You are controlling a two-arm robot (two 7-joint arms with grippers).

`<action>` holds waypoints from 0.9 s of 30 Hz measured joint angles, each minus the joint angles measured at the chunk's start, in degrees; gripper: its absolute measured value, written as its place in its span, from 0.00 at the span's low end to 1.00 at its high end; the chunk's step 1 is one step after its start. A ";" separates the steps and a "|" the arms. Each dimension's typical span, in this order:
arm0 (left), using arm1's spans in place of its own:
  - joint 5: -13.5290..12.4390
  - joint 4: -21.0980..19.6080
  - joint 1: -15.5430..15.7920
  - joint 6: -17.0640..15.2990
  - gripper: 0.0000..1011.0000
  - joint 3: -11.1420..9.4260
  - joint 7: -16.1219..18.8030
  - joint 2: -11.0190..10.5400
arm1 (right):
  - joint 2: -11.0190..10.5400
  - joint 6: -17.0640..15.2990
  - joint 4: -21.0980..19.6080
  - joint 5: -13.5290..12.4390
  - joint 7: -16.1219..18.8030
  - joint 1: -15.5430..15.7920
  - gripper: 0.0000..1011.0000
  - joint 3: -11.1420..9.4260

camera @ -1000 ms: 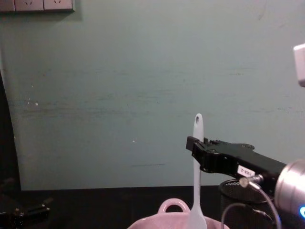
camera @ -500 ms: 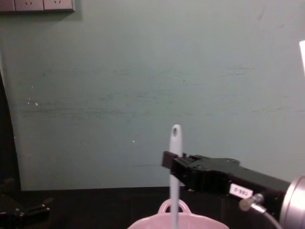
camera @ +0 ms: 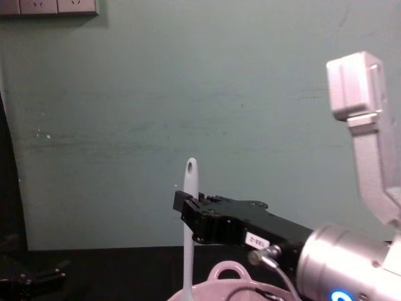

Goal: Use the one hand to pick up the spoon and stir the clear water in the bowl.

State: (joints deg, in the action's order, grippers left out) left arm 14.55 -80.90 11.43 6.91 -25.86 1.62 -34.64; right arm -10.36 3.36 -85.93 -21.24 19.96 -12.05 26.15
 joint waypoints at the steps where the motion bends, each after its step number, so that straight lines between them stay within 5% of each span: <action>1: 0.00 0.00 0.00 0.00 1.00 0.00 0.00 0.00 | 0.37 0.28 0.78 0.28 -0.25 -0.46 0.11 -0.03; 13: 0.00 0.00 0.00 0.00 1.00 0.00 0.00 0.00 | 3.90 2.39 8.55 3.00 -3.66 -5.18 0.11 -3.21; 27: 0.00 0.00 0.00 0.00 1.00 0.00 0.00 0.00 | 1.00 1.49 4.60 4.43 -4.39 -2.79 0.11 -7.37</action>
State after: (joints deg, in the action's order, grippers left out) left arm 14.55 -80.90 11.43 6.91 -25.86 1.62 -34.65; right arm -9.36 4.85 -81.34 -16.81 15.57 -14.85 18.79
